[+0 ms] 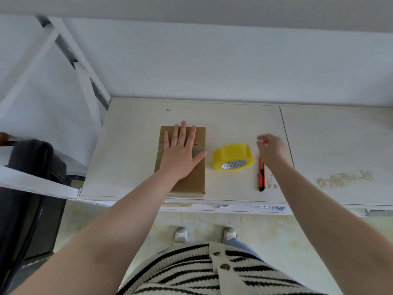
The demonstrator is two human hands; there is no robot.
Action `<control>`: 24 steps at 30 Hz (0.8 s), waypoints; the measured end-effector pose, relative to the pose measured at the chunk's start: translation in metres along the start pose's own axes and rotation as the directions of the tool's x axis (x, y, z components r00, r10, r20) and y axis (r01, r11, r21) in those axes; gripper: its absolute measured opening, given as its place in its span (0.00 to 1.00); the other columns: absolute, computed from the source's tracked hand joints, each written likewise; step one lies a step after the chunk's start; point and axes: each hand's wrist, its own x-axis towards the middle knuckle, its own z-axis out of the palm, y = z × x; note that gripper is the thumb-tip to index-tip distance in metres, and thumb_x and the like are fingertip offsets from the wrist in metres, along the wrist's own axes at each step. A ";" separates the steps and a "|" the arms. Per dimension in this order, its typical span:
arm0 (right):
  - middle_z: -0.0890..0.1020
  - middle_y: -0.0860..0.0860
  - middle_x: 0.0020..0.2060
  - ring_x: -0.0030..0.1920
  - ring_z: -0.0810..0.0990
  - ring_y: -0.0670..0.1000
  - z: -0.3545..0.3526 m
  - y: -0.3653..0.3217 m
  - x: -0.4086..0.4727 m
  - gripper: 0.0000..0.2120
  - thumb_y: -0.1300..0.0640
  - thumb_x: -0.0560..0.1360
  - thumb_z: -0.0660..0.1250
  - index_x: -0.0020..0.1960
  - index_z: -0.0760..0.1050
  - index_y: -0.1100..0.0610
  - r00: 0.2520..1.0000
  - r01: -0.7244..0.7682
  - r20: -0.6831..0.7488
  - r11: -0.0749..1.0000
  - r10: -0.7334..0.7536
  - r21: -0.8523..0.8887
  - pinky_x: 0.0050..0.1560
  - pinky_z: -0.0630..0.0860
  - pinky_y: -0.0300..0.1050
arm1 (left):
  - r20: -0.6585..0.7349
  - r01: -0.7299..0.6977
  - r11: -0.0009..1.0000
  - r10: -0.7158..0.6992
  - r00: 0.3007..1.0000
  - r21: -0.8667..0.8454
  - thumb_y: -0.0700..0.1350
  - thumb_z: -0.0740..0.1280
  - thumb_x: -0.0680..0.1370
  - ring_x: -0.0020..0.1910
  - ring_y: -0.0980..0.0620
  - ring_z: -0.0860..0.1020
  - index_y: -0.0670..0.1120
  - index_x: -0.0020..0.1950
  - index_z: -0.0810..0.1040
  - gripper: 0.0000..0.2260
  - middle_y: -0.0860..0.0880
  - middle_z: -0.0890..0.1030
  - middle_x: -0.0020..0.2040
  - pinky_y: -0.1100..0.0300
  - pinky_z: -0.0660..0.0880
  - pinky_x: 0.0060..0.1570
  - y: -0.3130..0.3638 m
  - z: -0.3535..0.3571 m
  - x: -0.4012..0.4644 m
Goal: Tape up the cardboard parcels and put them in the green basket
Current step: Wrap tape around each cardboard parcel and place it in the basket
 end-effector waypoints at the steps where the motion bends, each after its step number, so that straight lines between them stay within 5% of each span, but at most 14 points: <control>1: 0.81 0.55 0.57 0.57 0.79 0.55 -0.001 -0.022 0.001 0.12 0.57 0.78 0.65 0.60 0.80 0.55 0.988 0.149 0.041 0.989 -0.150 0.019 0.57 0.72 0.46 | -0.007 -0.001 1.000 0.001 1.000 0.002 0.68 0.43 0.79 0.79 0.44 0.35 0.50 0.80 0.35 0.37 0.44 0.34 0.80 0.42 0.35 0.75 0.000 0.000 0.000; 4: 0.78 0.49 0.57 0.60 0.76 0.52 0.010 -0.079 -0.007 0.12 0.52 0.77 0.67 0.61 0.79 0.48 0.803 0.485 0.442 0.869 -0.401 -0.093 0.63 0.71 0.48 | -0.013 0.003 1.000 -0.003 1.000 -0.007 0.69 0.41 0.76 0.79 0.44 0.36 0.50 0.81 0.37 0.38 0.44 0.36 0.80 0.43 0.35 0.76 0.001 0.000 0.000; 7: 0.73 0.48 0.66 0.66 0.72 0.52 0.024 -0.098 -0.007 0.18 0.52 0.76 0.69 0.65 0.76 0.44 0.670 0.511 0.729 0.799 -0.140 -0.316 0.67 0.69 0.54 | -0.005 0.007 1.000 -0.007 1.000 0.000 0.69 0.40 0.76 0.79 0.44 0.37 0.50 0.81 0.37 0.39 0.44 0.36 0.80 0.43 0.35 0.75 0.000 -0.001 0.000; 11: 0.74 0.47 0.64 0.67 0.71 0.50 0.017 -0.103 -0.001 0.15 0.55 0.74 0.71 0.57 0.78 0.40 0.606 0.507 0.791 0.805 -0.079 -0.308 0.67 0.69 0.53 | 0.001 0.003 1.000 -0.003 1.000 0.003 0.69 0.43 0.78 0.79 0.43 0.36 0.50 0.80 0.36 0.37 0.44 0.35 0.80 0.42 0.35 0.75 0.000 0.001 0.001; 16: 0.75 0.44 0.55 0.60 0.73 0.50 0.020 -0.092 -0.006 0.04 0.53 0.75 0.70 0.50 0.79 0.46 0.664 0.419 0.738 0.877 -0.119 -0.236 0.60 0.70 0.48 | -0.024 -0.007 1.000 0.007 1.000 0.001 0.68 0.45 0.79 0.79 0.43 0.36 0.50 0.80 0.36 0.37 0.43 0.35 0.80 0.42 0.35 0.75 -0.001 0.004 0.001; 20: 0.78 0.46 0.46 0.46 0.75 0.48 0.015 -0.083 -0.016 0.03 0.55 0.76 0.70 0.43 0.78 0.49 0.721 0.367 0.665 0.921 -0.192 -0.132 0.43 0.69 0.41 | -0.028 -0.008 1.000 0.007 1.000 -0.012 0.69 0.42 0.77 0.79 0.43 0.36 0.50 0.80 0.37 0.37 0.44 0.35 0.80 0.42 0.36 0.75 -0.001 0.003 0.001; 24: 0.81 0.52 0.46 0.46 0.76 0.51 -0.006 -0.060 -0.035 0.01 0.59 0.75 0.70 0.47 0.81 0.54 0.765 0.213 0.617 0.977 -0.185 0.029 0.46 0.71 0.44 | 0.010 0.000 1.000 0.000 1.000 0.021 0.68 0.41 0.77 0.79 0.42 0.36 0.50 0.80 0.35 0.37 0.42 0.35 0.80 0.41 0.36 0.75 0.001 -0.001 0.000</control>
